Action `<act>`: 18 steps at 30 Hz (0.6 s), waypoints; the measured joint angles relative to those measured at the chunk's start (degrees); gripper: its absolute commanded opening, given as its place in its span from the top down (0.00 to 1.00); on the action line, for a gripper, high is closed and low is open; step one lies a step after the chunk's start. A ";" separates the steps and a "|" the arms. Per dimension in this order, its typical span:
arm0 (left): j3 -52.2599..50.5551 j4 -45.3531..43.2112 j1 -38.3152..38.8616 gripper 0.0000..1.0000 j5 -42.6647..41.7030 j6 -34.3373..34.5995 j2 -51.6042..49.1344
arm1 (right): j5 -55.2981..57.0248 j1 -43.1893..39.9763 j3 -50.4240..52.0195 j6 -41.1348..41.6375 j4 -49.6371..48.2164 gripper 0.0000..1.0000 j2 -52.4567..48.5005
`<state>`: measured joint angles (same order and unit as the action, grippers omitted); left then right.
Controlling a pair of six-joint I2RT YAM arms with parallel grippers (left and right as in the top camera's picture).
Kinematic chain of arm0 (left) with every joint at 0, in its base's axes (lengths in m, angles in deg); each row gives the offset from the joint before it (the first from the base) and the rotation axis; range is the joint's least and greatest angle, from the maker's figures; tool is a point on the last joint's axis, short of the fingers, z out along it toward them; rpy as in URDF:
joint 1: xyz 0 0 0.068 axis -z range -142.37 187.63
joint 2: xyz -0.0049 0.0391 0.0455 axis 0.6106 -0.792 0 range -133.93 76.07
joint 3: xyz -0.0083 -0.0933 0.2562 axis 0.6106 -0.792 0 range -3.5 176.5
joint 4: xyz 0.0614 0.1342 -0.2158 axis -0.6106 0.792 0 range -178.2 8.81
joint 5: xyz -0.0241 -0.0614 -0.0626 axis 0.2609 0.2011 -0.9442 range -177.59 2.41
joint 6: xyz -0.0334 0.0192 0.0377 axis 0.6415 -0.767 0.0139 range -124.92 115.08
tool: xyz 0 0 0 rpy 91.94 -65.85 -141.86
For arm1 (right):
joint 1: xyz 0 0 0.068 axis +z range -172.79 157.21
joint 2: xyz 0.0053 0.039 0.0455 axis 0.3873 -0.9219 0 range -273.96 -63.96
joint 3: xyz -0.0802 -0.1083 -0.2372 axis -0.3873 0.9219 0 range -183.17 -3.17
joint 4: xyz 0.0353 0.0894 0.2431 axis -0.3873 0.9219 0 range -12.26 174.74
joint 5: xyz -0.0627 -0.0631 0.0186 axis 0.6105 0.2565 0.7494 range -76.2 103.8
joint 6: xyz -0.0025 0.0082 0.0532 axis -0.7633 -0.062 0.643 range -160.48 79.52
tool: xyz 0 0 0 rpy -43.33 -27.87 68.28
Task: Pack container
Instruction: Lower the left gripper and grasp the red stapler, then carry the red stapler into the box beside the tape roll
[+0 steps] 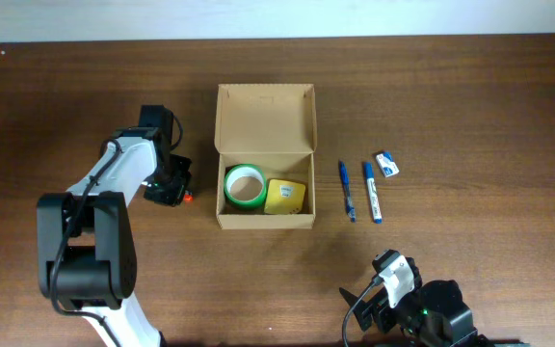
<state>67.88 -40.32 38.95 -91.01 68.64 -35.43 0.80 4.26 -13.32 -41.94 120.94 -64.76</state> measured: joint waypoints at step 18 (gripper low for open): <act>1.51 7.26 0.00 0.98 0.76 -9.99 1.84 | 0.00 0.00 0.00 0.02 0.00 0.01 0.00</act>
<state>69.38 -33.06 38.95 -90.24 58.65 -33.60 0.80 4.26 -13.32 -41.91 120.94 -64.76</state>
